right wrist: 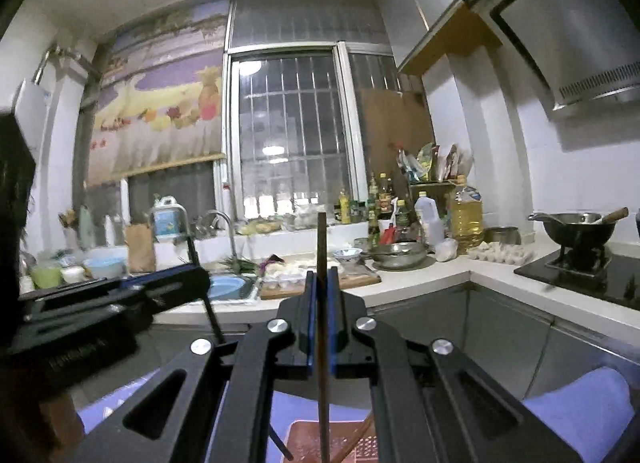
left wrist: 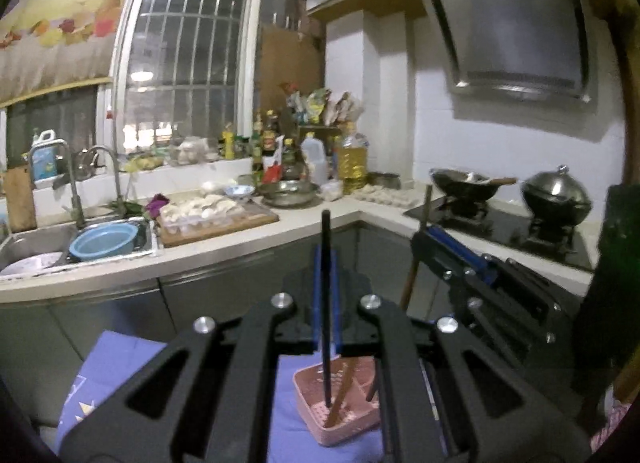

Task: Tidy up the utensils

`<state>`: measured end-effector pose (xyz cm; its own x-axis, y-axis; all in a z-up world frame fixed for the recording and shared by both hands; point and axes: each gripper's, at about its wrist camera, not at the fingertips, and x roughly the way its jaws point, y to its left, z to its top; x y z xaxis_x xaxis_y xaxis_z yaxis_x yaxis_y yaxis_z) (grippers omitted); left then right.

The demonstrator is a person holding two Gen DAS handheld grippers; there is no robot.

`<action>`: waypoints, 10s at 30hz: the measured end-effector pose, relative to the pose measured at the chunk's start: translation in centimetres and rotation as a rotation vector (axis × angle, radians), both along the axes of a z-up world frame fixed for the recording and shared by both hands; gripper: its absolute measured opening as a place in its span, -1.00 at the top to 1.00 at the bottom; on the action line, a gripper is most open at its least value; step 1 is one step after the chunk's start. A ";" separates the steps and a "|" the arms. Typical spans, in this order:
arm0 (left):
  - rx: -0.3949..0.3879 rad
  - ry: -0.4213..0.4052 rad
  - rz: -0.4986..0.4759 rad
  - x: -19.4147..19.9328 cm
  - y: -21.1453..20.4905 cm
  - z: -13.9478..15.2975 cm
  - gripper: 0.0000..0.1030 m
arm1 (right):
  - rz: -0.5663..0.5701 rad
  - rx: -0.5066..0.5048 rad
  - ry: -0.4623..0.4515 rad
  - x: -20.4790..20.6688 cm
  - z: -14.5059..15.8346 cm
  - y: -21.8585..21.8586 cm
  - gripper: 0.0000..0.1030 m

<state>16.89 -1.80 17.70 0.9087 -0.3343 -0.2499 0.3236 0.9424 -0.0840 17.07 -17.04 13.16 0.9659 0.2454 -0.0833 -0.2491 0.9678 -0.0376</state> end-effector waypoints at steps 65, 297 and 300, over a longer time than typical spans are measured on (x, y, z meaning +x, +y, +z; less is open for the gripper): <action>-0.023 0.607 -0.072 -12.5 0.7 -26.1 0.14 | -0.155 0.142 0.735 -14.6 -22.3 -7.0 0.29; -0.025 0.718 -0.237 -12.1 -2.6 -27.7 0.39 | -0.096 -0.169 0.778 -15.6 -25.0 -2.7 0.71; -0.002 0.714 -0.251 -12.2 -3.5 -27.6 0.39 | -0.114 -0.153 0.772 -15.6 -25.0 -3.5 0.71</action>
